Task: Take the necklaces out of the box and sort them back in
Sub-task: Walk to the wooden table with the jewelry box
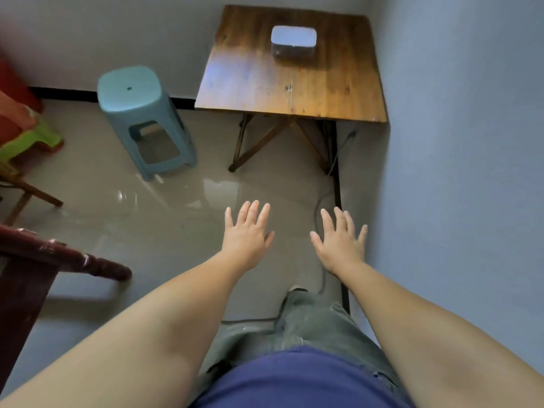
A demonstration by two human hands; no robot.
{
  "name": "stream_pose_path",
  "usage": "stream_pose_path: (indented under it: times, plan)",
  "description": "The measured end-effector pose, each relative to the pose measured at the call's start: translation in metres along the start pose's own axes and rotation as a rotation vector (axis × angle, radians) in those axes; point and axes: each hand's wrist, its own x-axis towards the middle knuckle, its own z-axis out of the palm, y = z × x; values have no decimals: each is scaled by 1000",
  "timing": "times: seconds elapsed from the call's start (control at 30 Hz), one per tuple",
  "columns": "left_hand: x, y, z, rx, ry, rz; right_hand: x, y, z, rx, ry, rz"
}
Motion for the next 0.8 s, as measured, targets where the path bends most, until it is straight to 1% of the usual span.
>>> stream_pose_path:
  times: [0.1, 0.2, 0.3, 0.4, 0.57, 0.6, 0.73, 0.8]
  plan:
    - [65, 11, -25, -55, 38, -67, 70, 11, -35, -45, 14, -32]
    - [119, 10, -42, -77, 53, -91, 131, 5, -58, -29, 0, -32]
    - [175, -8, -49, -57, 18, -108, 189, -13, -69, -42, -27, -92]
    - [238, -33, -56, -49, -4, -132, 256, -30, -78, -57, -30, -104]
    - [355, -85, -92, -53, 7, -87, 369, -58, -115, -35, -45, -15]
    - [378, -96, -100, -46, 24, -71, 389, -64, -122, -18, -27, 1]
    - [471, -130, -138, 27, -11, -28, 466, -84, -157, 66, 8, 71]
    - [508, -136, -147, 10, -23, -31, 501, -85, -167, 76, 17, 81]
